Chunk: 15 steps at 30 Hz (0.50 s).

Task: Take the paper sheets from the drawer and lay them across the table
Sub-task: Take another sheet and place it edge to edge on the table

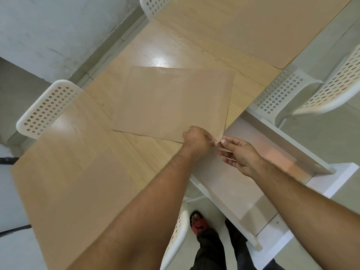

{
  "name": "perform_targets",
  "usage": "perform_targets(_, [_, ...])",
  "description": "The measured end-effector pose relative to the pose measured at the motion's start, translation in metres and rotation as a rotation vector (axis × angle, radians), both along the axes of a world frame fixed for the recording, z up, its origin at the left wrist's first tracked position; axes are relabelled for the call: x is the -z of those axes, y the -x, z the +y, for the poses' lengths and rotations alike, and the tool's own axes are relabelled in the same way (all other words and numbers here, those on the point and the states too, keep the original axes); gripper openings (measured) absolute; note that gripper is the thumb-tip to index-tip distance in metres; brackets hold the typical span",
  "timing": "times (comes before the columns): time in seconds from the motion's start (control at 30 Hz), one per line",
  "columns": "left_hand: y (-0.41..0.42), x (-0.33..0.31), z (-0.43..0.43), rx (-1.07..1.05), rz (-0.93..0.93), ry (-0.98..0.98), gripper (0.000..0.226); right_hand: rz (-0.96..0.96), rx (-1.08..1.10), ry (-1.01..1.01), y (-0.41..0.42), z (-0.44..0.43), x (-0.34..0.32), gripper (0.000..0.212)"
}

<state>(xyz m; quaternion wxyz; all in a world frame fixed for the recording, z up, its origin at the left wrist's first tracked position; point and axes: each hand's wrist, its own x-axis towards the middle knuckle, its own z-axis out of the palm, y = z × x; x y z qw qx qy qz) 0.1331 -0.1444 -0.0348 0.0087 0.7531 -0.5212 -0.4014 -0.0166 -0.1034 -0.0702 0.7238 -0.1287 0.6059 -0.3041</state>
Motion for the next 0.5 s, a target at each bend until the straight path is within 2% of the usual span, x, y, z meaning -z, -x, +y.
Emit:
perform_targets(0.07, [0.003,-0.004,-0.004,-0.023,-0.041,-0.075,0.008,-0.014,-0.003,0.003,0.0,0.002,0.0,0.025])
perform_targets(0.1, [0.005,-0.008,-0.005,-0.027,-0.056,-0.111,0.011,-0.019,-0.003,0.004,0.0,0.003,-0.001,0.025])
perform_targets(0.2, [0.008,-0.01,-0.007,-0.08,-0.074,-0.197,0.042,-0.033,0.007,0.003,-0.001,0.003,-0.001,0.024])
perform_targets(0.3, [0.009,-0.009,-0.009,-0.119,-0.078,-0.232,0.053,-0.042,0.017,-0.004,-0.002,0.003,-0.002,0.022])
perform_targets(0.5, [0.004,-0.003,-0.005,-0.1,-0.078,-0.183,0.045,-0.05,0.017,-0.006,-0.004,0.003,-0.004,0.022])
